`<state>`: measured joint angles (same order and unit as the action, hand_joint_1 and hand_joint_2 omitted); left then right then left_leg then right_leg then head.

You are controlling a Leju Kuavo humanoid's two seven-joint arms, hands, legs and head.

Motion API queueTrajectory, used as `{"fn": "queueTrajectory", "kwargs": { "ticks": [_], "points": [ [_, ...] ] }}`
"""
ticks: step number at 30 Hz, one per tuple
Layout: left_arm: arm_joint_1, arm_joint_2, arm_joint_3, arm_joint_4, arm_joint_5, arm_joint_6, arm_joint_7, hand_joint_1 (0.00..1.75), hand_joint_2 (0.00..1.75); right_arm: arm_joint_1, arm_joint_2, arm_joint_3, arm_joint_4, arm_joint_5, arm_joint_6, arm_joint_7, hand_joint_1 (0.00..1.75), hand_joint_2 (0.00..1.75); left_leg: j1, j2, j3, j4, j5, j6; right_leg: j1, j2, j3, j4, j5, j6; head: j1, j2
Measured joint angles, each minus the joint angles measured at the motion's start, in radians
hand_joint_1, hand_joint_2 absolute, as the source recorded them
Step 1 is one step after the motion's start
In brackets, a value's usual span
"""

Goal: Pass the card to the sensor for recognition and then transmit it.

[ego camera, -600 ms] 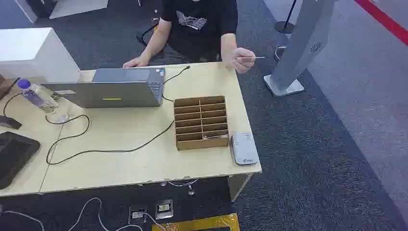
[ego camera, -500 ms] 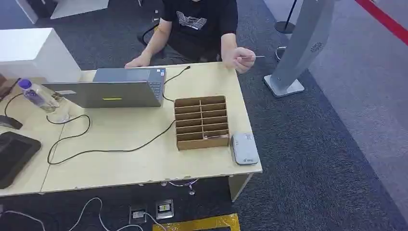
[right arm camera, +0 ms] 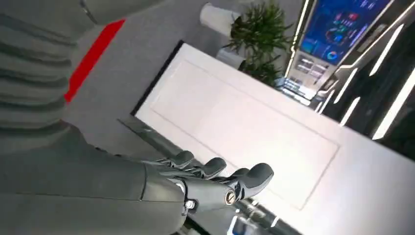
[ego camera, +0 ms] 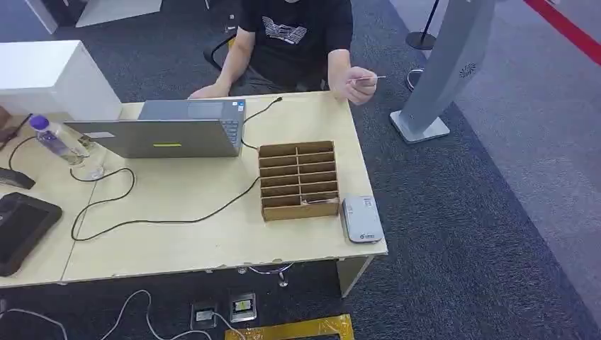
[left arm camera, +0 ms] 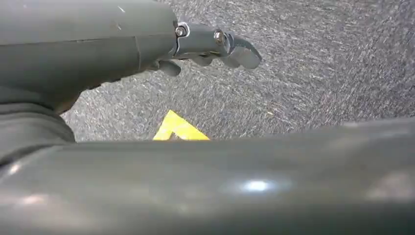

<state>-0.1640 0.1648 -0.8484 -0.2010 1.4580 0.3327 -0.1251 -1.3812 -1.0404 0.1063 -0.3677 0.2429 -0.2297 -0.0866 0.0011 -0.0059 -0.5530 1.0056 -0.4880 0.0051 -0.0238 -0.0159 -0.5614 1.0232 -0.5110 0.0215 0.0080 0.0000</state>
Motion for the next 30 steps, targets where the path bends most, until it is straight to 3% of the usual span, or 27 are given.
{"fn": "queueTrajectory", "kwargs": {
  "ticks": [8,14,18,23,30],
  "points": [
    [-0.004,0.003,0.0,0.0,-0.016,-0.033,-0.004,0.0,0.0,-0.201,0.211,0.272,-0.063,0.093,0.222,-0.029,0.0,1.75,0.003,0.003,0.004,0.0,0.003,-0.003,0.002,0.005,0.0,0.002,0.002,-0.001,0.0,0.0],
    [-0.003,0.011,0.0,0.001,-0.023,-0.048,-0.004,0.0,0.0,-0.224,0.406,0.448,-0.102,0.121,0.341,-0.087,0.0,1.75,0.004,0.003,0.004,0.0,0.006,-0.004,0.004,0.005,-0.003,0.005,0.002,-0.002,0.0,0.0],
    [-0.004,0.011,-0.001,0.003,-0.036,-0.061,0.0,0.0,0.0,-0.181,0.524,0.566,-0.125,0.137,0.4,-0.109,0.0,1.75,0.006,0.003,0.004,0.0,0.006,-0.005,0.006,0.005,-0.003,0.005,0.002,-0.002,0.0,0.0],
    [0.001,0.016,-0.001,0.003,-0.047,-0.071,0.007,0.0,0.0,-0.09,0.591,0.652,-0.14,0.141,0.418,-0.114,0.0,1.75,0.006,-0.004,0.002,0.001,0.007,-0.005,0.006,-0.002,-0.002,0.004,0.002,-0.002,0.0,0.0],
    [0.008,0.029,-0.001,0.004,-0.058,-0.082,0.007,0.0,0.0,0.004,0.605,0.723,-0.159,0.145,0.417,-0.095,0.0,1.75,0.006,-0.004,0.002,0.001,0.006,-0.005,0.006,-0.001,-0.003,0.001,0.002,-0.002,0.0,0.0]
  ]
}}
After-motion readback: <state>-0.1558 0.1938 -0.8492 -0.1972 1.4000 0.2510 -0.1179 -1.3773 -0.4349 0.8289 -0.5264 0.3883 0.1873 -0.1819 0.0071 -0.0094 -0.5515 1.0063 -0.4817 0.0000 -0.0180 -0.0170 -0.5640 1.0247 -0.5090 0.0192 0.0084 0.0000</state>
